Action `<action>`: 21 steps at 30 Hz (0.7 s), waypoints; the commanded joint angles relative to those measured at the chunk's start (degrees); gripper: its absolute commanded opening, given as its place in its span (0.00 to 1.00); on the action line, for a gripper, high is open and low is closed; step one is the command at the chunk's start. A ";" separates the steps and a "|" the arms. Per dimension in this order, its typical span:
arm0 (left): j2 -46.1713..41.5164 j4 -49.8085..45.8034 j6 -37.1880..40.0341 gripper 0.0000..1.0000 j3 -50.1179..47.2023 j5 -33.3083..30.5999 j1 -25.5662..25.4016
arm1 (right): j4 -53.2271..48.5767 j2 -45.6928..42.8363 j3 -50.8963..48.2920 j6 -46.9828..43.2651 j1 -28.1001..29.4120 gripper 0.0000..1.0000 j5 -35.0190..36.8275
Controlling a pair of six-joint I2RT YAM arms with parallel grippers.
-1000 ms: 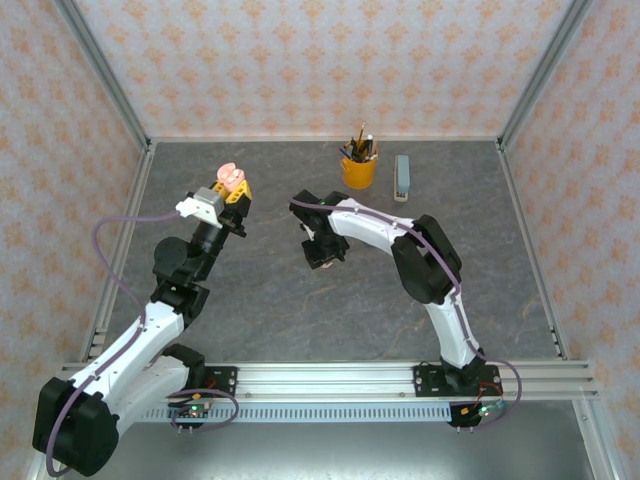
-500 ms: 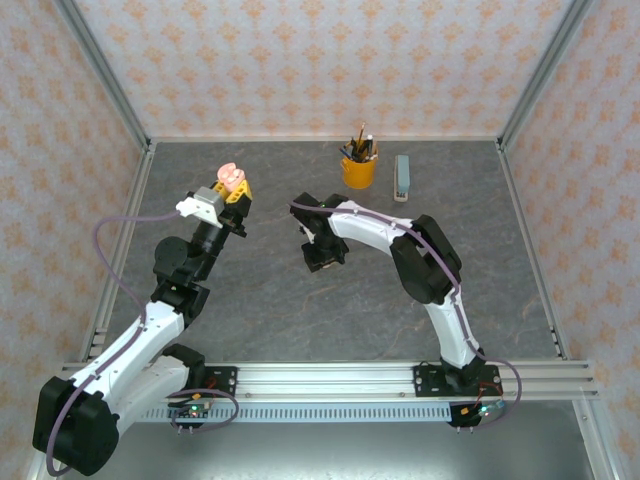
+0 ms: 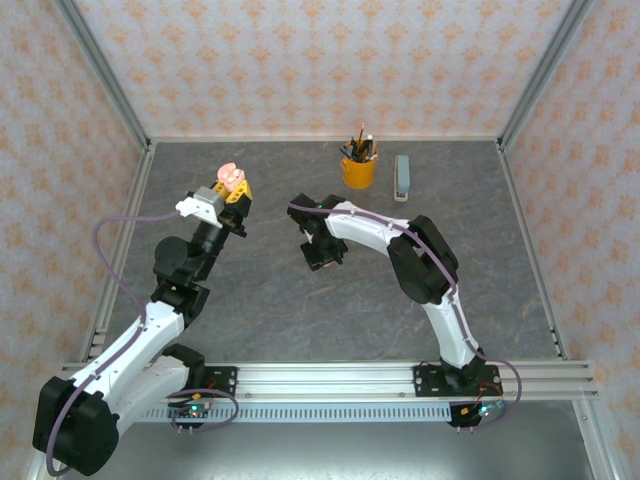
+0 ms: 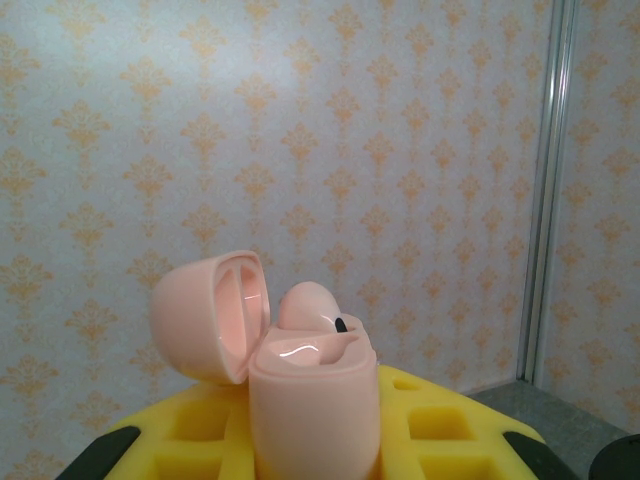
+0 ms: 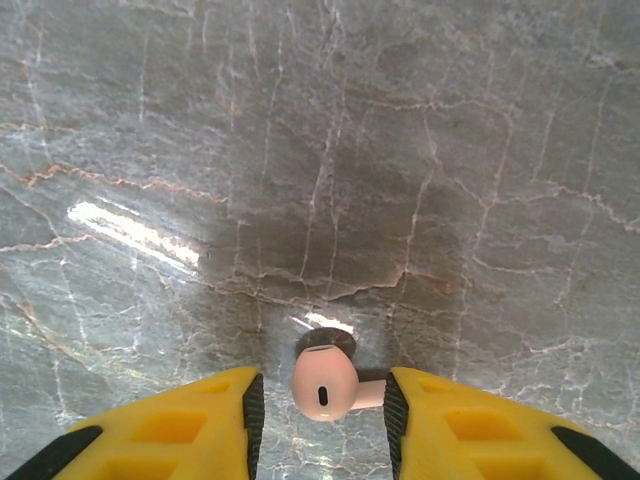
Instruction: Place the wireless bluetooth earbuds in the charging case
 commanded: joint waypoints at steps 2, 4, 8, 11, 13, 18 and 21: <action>-0.32 2.19 -0.42 0.00 -0.06 -0.36 0.40 | -1.00 2.12 0.93 0.43 0.39 0.37 2.14; -0.30 2.19 -0.49 0.00 -0.06 -0.32 0.40 | -0.95 2.50 1.17 0.70 0.42 0.37 2.62; -0.38 2.28 -0.53 0.00 -0.14 -0.32 0.40 | -0.91 3.24 2.20 1.52 0.51 0.37 4.11; -0.56 2.19 -0.59 0.00 -0.19 -0.36 0.40 | -1.16 3.87 3.17 2.48 0.45 0.35 5.43; -0.56 2.19 -0.58 0.00 -0.19 -0.45 0.40 | -2.05 4.36 4.34 3.80 0.49 0.31 6.70; -0.64 2.26 -0.65 0.00 -0.23 -0.49 0.40 | -4.07 5.08 5.93 11.48 0.33 0.20 9.12; -0.65 2.36 -0.75 0.00 -0.32 -0.61 0.40 | -1.09 3.57 3.37 17.43 0.09 0.20 5.23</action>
